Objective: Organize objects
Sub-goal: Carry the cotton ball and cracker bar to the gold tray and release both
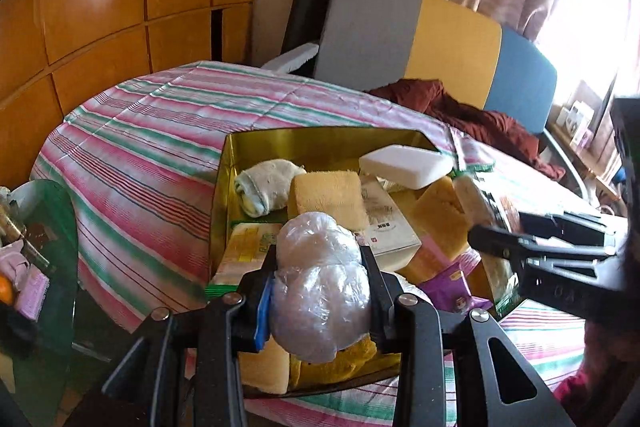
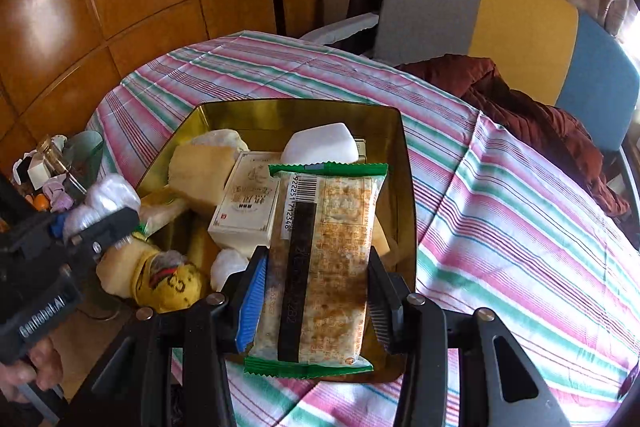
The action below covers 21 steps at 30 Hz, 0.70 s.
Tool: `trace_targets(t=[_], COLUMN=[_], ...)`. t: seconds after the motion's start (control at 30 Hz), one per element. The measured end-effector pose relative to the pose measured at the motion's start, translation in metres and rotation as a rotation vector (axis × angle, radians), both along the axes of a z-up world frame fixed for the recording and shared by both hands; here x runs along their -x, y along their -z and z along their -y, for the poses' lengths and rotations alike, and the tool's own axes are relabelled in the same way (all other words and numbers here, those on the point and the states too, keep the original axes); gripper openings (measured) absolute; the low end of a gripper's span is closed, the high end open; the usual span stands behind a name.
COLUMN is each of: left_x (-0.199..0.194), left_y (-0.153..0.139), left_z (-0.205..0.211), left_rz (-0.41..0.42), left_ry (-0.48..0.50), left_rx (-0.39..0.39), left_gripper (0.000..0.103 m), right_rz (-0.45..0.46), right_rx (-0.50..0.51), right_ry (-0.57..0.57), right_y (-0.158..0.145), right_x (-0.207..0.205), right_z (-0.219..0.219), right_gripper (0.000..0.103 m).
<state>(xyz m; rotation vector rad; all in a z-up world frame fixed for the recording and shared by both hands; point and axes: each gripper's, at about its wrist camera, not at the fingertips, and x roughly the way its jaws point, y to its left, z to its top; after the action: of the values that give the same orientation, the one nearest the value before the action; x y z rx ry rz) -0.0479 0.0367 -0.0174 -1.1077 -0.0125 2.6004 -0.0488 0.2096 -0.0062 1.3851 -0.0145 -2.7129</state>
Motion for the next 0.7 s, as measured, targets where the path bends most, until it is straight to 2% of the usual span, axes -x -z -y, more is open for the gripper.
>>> trace_targets(t=[0.43,0.53,0.7], left_x=[0.038,0.047,0.045], left_y=[0.034,0.038,0.034], left_z=[-0.024,-0.023,-0.016], left_rz=[0.072,0.088,0.080], left_ry=[0.014,0.004,-0.008], left_rx=[0.034,0.014,-0.005], left_gripper=[0.038,0.049,0.057], right_rz=[0.053,0.049,0.034], right_rx=[0.019,0.052,0.096], right_ry=[0.007,-0.004,-0.002], right_y=[0.019,0.016,0.014], right_x=[0.062,0.068,0.064], right_z=[-0.008,-0.007,-0.007], right_gripper=[0.046,0.047,0.053])
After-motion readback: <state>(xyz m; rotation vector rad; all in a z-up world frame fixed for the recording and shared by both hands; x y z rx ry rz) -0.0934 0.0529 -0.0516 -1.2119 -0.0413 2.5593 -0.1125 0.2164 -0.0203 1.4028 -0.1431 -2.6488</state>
